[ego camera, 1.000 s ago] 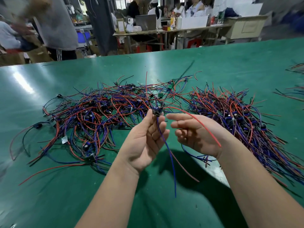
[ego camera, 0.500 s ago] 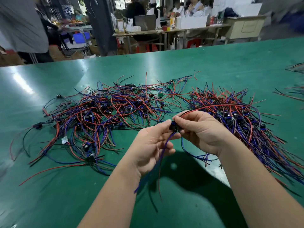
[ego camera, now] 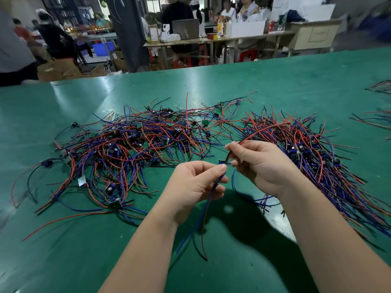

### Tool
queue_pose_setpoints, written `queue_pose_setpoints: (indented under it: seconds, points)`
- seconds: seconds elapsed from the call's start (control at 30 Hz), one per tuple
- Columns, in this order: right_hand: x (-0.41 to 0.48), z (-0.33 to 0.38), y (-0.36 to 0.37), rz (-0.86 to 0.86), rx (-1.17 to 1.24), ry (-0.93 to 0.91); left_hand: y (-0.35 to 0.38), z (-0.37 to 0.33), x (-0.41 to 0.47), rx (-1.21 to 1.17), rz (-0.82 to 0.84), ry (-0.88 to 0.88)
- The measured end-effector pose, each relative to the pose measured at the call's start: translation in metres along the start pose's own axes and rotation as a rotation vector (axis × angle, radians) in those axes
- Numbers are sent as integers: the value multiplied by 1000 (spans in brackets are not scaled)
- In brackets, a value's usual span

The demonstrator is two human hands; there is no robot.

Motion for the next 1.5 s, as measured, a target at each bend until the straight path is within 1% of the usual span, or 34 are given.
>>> queue_pose_setpoints:
  seconds: [0.1,0.2,0.3,0.4,0.47,0.5,0.57,0.63,0.7,0.77,0.8,0.87,0.93,0.97,1.03,1.13,1.2,1.27,1.33,1.37,1.43,1.5]
  points:
    - [1,7,-14,-135,98,-38,5,4,-1,47,65,-35]
    - [1,10,-29,-290,237,-60,16,11,-7,93,215,-123]
    - [1,8,-38,-330,374,-8,24,16,-15,119,335,-199]
    - [3,4,-37,-313,427,32,25,18,-14,143,339,-196]
    - [4,3,-34,-293,470,39,24,15,-14,154,346,-183]
    - [5,3,-32,-275,496,43,24,13,-15,123,356,-184]
    - [4,5,-30,-215,543,65,23,7,-16,-21,356,-192]
    - [3,4,-24,-140,534,119,19,0,-15,-197,331,-187]
    - [2,-2,-14,-76,444,175,16,-9,-13,-365,343,-153]
    - [2,-9,-3,19,275,197,10,-17,-12,-572,340,-88]
    - [1,-11,4,81,178,189,6,-19,-11,-667,296,-55]
    - [-4,-13,17,219,25,152,-4,-18,-5,-761,118,4]
    - [-8,-14,27,305,17,113,-13,-15,2,-692,-69,57]
    - [-8,-14,29,309,44,86,-15,-14,4,-607,-128,94]
    - [-4,-14,31,249,103,37,-17,-11,5,-373,-202,166]
    - [1,-13,22,92,172,15,-12,-11,2,-78,-202,277]
    - [3,-10,14,34,193,0,-6,-13,1,24,-119,330]
    - [3,-4,8,13,186,-26,0,-13,0,45,14,323]
    - [2,0,5,30,163,-34,5,-8,-1,-9,130,255]
    - [2,1,5,56,156,-26,7,-7,-1,-55,161,212]
    - [0,1,7,114,151,-6,6,-6,1,-185,159,144]
    - [-2,1,9,147,152,6,1,-7,4,-317,82,111]
Point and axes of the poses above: each hand's wrist, its own x-axis towards the middle knuckle, its own y-axis out of the palm, z = x × y, the point moved 6 cm from there along x, towards the middle knuckle, and after that the axes turned 3 degrees about y, right-handed, at the moved point
